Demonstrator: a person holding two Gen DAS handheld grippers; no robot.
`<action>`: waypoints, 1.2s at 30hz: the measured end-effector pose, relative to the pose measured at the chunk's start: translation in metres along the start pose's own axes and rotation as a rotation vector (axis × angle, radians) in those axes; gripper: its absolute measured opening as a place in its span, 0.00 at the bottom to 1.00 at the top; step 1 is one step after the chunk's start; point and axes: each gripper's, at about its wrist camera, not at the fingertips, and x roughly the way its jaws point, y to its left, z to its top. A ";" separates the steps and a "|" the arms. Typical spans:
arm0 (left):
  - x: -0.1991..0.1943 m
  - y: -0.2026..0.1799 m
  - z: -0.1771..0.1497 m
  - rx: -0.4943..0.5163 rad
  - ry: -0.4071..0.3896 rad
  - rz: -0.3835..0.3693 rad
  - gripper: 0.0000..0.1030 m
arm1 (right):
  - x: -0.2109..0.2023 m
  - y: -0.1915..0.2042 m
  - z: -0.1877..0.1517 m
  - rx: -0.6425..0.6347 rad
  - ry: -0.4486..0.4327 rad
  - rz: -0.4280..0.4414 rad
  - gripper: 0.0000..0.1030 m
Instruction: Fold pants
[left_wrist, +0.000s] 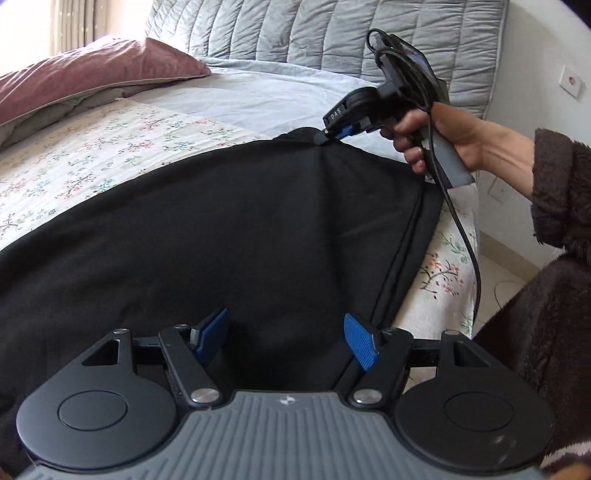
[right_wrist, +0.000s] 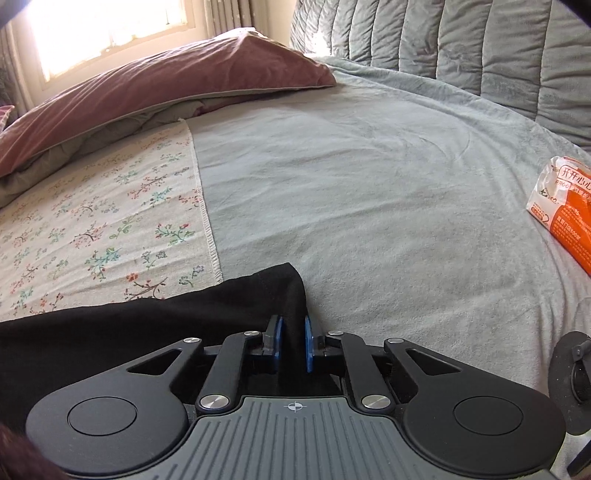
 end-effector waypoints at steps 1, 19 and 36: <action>-0.002 0.001 0.000 -0.006 0.018 -0.036 0.78 | -0.003 -0.002 0.001 0.014 -0.001 0.006 0.16; 0.012 0.061 0.019 -0.454 -0.118 -0.059 0.81 | -0.048 0.009 -0.003 -0.056 -0.092 0.243 0.11; 0.018 0.081 0.013 -0.603 -0.177 -0.149 0.81 | -0.093 0.061 -0.035 -0.342 0.009 0.618 0.51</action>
